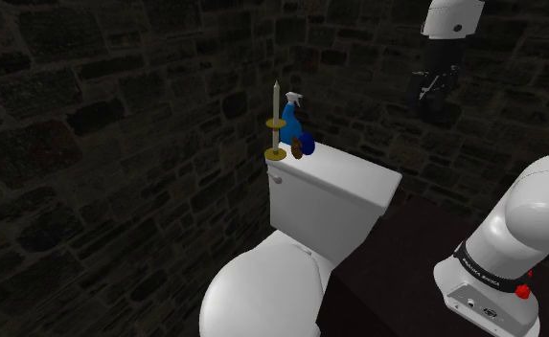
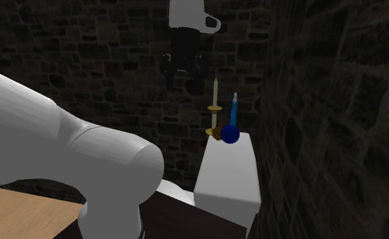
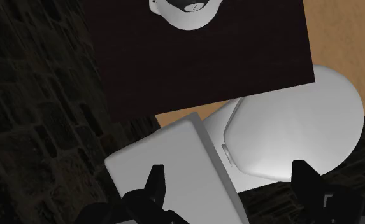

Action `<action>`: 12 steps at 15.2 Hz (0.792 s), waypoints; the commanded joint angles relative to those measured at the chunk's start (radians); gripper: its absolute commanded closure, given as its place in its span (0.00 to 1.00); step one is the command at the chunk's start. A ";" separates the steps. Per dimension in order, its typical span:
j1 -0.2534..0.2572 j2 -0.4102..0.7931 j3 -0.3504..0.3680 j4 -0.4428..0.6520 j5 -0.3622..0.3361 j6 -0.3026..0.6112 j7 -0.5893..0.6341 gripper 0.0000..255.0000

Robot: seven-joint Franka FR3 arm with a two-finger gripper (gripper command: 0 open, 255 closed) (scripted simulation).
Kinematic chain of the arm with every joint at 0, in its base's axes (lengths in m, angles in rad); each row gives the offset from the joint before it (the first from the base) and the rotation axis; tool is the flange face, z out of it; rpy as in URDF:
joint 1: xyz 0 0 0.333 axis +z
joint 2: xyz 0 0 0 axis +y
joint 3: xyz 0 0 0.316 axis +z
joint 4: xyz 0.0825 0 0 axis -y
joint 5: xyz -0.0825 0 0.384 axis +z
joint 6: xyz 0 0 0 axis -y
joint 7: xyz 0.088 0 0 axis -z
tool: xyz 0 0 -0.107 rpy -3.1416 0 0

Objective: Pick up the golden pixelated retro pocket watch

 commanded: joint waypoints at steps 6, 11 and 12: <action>0.001 0.122 -0.017 -0.038 0.038 0.203 0.023 0.00; 0.009 0.274 -0.036 -0.038 0.085 0.397 0.032 0.00; 0.012 0.307 -0.040 -0.034 0.096 0.434 0.032 0.00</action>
